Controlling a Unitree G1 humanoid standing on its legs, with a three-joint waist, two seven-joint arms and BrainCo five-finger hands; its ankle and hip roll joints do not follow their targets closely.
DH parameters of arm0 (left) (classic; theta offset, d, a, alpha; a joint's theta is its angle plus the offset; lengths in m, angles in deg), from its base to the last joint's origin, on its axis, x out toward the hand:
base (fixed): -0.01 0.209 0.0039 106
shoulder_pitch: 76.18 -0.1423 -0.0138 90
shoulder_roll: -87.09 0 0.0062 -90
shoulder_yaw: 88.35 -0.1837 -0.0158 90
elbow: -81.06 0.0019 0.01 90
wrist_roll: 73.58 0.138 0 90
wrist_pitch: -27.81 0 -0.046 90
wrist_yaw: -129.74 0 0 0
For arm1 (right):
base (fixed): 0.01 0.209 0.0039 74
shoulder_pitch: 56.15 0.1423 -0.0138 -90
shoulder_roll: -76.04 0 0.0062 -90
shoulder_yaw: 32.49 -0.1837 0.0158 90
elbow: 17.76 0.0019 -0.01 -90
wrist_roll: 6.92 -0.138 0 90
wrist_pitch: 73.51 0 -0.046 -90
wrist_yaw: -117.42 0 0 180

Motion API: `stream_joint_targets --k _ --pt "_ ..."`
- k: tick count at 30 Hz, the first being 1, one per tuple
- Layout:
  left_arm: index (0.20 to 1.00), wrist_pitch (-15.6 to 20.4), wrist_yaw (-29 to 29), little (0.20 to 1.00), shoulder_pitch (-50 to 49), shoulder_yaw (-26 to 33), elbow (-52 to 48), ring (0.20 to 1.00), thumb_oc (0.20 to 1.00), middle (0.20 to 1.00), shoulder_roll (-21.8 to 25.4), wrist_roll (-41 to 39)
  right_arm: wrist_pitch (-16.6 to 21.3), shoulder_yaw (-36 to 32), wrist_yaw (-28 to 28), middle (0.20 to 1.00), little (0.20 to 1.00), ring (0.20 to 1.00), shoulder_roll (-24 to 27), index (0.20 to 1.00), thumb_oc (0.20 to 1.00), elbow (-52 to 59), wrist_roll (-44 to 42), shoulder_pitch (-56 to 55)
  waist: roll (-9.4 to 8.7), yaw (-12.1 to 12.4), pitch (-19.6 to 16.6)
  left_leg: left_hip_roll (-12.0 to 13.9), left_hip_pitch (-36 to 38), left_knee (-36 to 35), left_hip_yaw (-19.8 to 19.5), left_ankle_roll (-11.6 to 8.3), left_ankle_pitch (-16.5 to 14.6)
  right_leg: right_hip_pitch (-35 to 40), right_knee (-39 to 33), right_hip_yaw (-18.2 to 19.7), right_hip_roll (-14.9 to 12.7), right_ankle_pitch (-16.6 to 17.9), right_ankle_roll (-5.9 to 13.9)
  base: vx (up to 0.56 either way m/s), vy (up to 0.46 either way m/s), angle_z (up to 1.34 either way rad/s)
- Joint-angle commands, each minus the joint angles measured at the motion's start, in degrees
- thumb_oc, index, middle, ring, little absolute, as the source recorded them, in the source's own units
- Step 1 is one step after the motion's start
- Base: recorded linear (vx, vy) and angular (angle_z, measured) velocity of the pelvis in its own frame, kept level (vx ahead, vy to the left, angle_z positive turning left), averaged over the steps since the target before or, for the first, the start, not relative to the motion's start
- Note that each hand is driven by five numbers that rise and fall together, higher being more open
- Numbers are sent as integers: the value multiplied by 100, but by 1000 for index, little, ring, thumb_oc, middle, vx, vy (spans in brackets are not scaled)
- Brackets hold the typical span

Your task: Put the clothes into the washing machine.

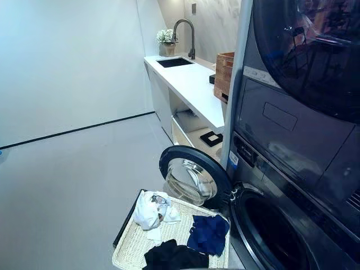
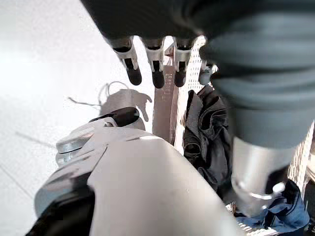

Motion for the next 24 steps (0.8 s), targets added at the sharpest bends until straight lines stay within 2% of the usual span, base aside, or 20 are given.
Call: stream_joint_targets --k 1,7,24 --pt "1000 95 14 1000 536 6 327 1000 1000 1000 117 148 8 -115 43 1000 1000 1000 -150 1000 1000 -372 -135 464 -346 163 256 -253 93 42 -2 415 -28 99 60 1 -289 114 48 30 -68 -43" --pt "1000 -12 4 1000 548 27 328 1000 1000 1000 154 169 24 -119 27 1000 1000 1000 -149 1000 1000 -387 -150 463 -353 166 258 -251 100 42 -15 414 -27 113 60 6 -286 108 46 0 0 0" --pt "1000 -23 -89 1000 547 8 335 1000 1000 1000 125 65 6 -108 47 1000 1000 1000 -161 1000 1000 -377 -176 483 -338 173 248 -249 117 42 -34 412 -37 145 60 -21 -301 89 40 0 0 0"
